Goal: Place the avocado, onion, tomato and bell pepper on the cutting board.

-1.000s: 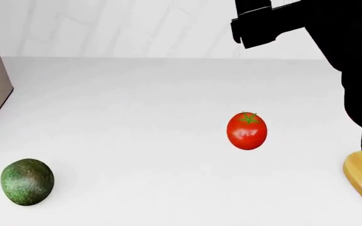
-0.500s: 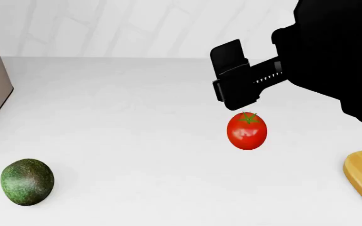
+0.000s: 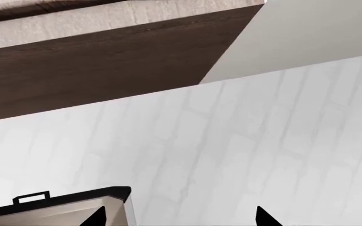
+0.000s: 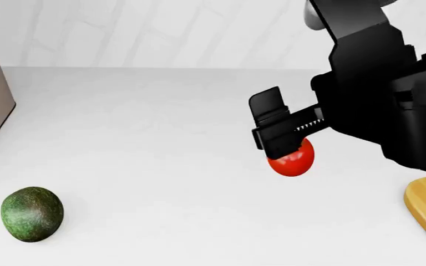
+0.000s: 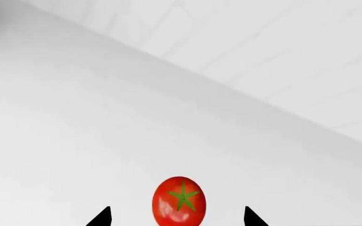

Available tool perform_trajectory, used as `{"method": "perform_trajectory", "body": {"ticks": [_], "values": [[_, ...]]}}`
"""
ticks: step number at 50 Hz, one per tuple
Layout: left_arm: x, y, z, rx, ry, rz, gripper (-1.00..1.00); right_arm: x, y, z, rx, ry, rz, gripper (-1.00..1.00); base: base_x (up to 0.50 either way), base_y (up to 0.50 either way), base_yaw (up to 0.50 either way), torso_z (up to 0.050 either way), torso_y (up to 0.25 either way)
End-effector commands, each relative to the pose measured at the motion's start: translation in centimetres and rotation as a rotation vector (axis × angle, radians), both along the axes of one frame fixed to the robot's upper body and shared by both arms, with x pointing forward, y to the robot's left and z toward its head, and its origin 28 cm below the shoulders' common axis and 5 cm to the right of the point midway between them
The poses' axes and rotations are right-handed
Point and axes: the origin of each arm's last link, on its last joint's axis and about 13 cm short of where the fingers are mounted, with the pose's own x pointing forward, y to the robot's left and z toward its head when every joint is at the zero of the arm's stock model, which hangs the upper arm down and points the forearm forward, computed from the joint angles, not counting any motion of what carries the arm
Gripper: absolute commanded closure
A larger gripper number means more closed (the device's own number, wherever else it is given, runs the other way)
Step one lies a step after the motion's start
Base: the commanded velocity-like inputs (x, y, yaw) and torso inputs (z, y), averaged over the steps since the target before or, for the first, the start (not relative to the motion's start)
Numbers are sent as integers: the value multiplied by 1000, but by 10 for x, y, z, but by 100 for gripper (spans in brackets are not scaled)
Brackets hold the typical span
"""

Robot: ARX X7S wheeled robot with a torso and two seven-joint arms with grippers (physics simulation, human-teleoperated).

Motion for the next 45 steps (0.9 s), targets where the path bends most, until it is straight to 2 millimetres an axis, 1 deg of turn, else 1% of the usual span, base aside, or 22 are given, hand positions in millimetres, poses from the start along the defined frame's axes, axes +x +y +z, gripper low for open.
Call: {"method": "perform_trajectory", "body": {"ticks": [1, 8, 16, 20, 31, 41, 45], "values": [[0, 0, -1, 1, 3, -1, -100, 14, 2, -20, -11, 33, -4, -100, 0, 0, 0, 0, 0], [1, 1, -2, 1, 4, -1, -100, 30, 4, -35, 0, 31, -23, -100, 0, 0, 0, 0, 0], [4, 0, -1, 3, 7, -5, -100, 41, 5, -48, -3, 51, -37, -100, 0, 0, 0, 0, 0], [3, -1, 2, 6, 2, -6, -100, 44, 7, -54, -1, 65, -35, -100, 0, 0, 0, 0, 0], [5, -3, -1, 12, 7, -13, -100, 53, 8, -76, 37, 107, -45, -100, 0, 0, 0, 0, 0], [5, -2, -3, 11, 8, -13, -100, 63, 8, -90, 47, 123, -77, -100, 0, 0, 0, 0, 0], [5, -2, -3, 10, 9, -13, -100, 64, 9, -92, 45, 115, -90, -100, 0, 0, 0, 0, 0]]}}
